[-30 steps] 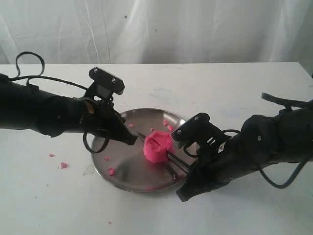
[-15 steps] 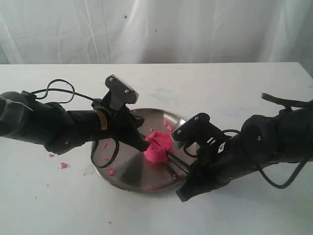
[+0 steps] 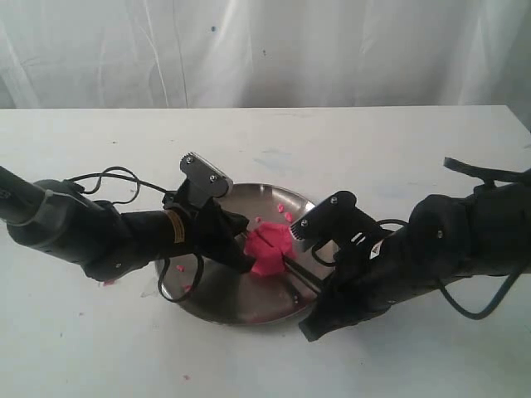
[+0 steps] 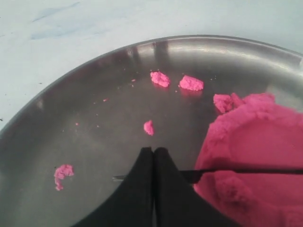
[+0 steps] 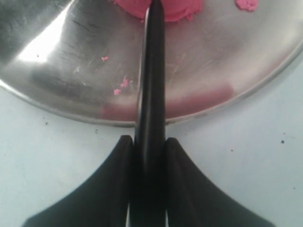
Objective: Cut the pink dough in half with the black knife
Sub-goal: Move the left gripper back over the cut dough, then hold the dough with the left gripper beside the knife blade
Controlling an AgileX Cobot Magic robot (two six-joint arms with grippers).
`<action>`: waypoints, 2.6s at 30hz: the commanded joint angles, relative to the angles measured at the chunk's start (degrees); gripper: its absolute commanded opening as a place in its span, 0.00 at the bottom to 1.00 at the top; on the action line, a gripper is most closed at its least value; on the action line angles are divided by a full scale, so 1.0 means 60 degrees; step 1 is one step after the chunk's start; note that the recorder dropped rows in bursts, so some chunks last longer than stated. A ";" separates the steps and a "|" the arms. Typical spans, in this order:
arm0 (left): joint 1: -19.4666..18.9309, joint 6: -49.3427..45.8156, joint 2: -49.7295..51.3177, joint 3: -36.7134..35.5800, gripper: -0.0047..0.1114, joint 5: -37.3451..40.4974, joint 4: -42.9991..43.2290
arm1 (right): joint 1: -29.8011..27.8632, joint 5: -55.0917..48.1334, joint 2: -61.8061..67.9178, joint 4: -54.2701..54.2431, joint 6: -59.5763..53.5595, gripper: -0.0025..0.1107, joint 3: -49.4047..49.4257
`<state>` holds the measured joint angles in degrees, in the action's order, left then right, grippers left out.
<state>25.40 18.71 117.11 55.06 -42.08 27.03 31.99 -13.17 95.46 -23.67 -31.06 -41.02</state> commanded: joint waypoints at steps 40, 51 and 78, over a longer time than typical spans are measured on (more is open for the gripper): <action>-0.0014 0.0103 0.0251 -0.0049 0.04 -0.0734 0.0119 | -0.0010 -0.0352 0.0010 0.0061 0.0044 0.02 -0.0040; -0.0014 0.0062 0.0743 -0.0049 0.04 -0.0244 0.0119 | -0.0010 -0.0421 0.0010 0.0061 0.0044 0.02 -0.0040; -0.0014 -0.1624 -0.1064 0.0439 0.04 -0.0072 0.0095 | -0.0010 -0.0583 0.0083 0.0022 0.0086 0.02 -0.0040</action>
<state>25.40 10.50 115.38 57.47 -42.93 27.06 31.99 -15.76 95.84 -23.69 -30.08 -41.14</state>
